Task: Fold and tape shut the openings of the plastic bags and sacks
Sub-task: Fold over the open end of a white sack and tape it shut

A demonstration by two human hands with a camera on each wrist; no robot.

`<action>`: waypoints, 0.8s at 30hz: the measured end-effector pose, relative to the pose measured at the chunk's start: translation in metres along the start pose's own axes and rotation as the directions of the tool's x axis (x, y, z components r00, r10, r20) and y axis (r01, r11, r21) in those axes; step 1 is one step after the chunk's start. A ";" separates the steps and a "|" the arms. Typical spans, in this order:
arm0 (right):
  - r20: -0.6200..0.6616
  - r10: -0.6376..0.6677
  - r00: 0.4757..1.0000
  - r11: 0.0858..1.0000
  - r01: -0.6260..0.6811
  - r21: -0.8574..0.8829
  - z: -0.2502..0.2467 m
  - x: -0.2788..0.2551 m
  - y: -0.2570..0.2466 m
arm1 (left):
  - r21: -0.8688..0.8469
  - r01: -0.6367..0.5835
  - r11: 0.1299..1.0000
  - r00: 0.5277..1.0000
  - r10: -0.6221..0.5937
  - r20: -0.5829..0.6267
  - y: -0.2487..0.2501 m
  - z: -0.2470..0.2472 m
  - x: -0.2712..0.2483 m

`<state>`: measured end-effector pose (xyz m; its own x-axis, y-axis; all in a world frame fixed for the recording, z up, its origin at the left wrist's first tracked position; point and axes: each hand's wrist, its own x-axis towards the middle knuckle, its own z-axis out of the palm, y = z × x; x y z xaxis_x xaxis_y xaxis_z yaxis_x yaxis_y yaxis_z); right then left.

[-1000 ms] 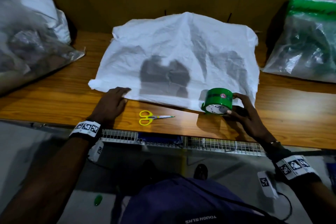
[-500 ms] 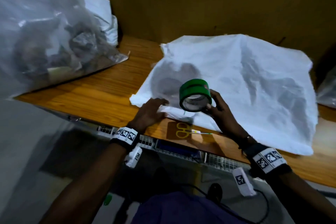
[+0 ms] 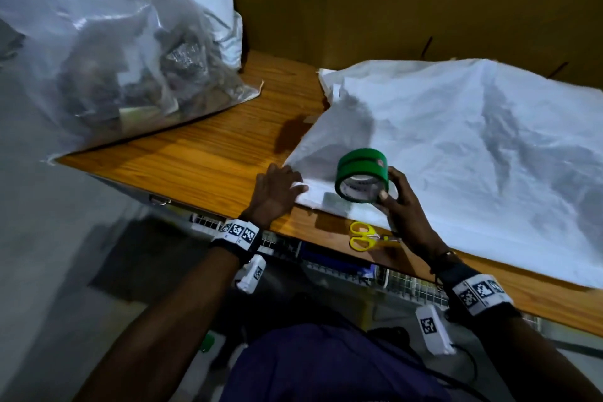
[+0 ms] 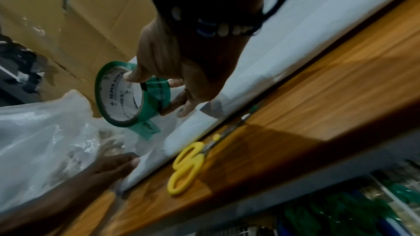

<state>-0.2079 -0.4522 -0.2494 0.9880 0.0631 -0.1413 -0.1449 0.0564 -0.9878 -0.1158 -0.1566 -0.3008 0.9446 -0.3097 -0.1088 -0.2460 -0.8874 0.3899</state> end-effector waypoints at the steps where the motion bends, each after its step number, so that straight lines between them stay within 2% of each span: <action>1: 0.009 -0.002 1.000 1.000 0.002 0.003 0.008 0.004 -0.001 | -0.039 0.021 0.999 0.999 -0.022 -0.033 0.005 0.001 -0.004; 4: 0.010 0.045 0.999 0.999 -0.045 0.016 0.030 0.007 0.004 | -0.100 -0.004 0.995 0.974 -0.019 -0.224 0.021 -0.003 -0.019; 7: 0.038 0.063 0.997 0.998 -0.062 -0.025 0.038 0.000 0.015 | -0.133 -0.072 0.989 0.964 0.034 -0.265 0.034 -0.002 -0.028; 9: 0.049 0.087 0.995 0.996 -0.086 -0.019 0.041 -0.004 0.015 | -0.228 -0.074 0.971 0.974 0.021 -0.227 0.032 0.002 -0.032; 11: 0.057 0.086 0.995 0.996 -0.085 -0.021 0.043 -0.003 0.016 | -0.352 -0.027 0.936 0.985 -0.036 -0.172 0.028 0.000 -0.034; 14: 0.066 0.079 0.995 0.997 -0.079 0.002 0.041 -0.002 0.018 | -0.460 0.187 0.868 0.982 -0.173 0.072 0.033 -0.020 -0.031; 16: 0.073 0.074 0.995 0.997 -0.074 -0.001 0.041 -0.003 0.018 | -0.567 0.305 0.765 0.952 -0.234 0.196 0.035 -0.026 -0.028; 19: 0.082 0.082 0.993 0.996 -0.080 -0.034 0.043 -0.004 0.013 | -0.751 0.444 0.489 0.893 -0.304 0.330 0.034 -0.024 -0.027; 21: 0.091 0.089 0.992 0.995 -0.084 -0.049 0.046 -0.005 0.011 | -0.803 0.502 0.320 0.856 -0.317 0.408 0.038 -0.027 -0.029; 24: 0.098 0.111 0.989 0.992 -0.104 -0.075 0.045 -0.006 0.010 | -0.824 0.539 0.175 0.824 -0.312 0.473 0.043 -0.030 -0.030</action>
<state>-0.2177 -0.4070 -0.2553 0.9556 0.1667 -0.2429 -0.2421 -0.0253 -0.9699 -0.1481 -0.1751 -0.2537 0.7526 -0.1395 -0.6435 0.6450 -0.0402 0.7631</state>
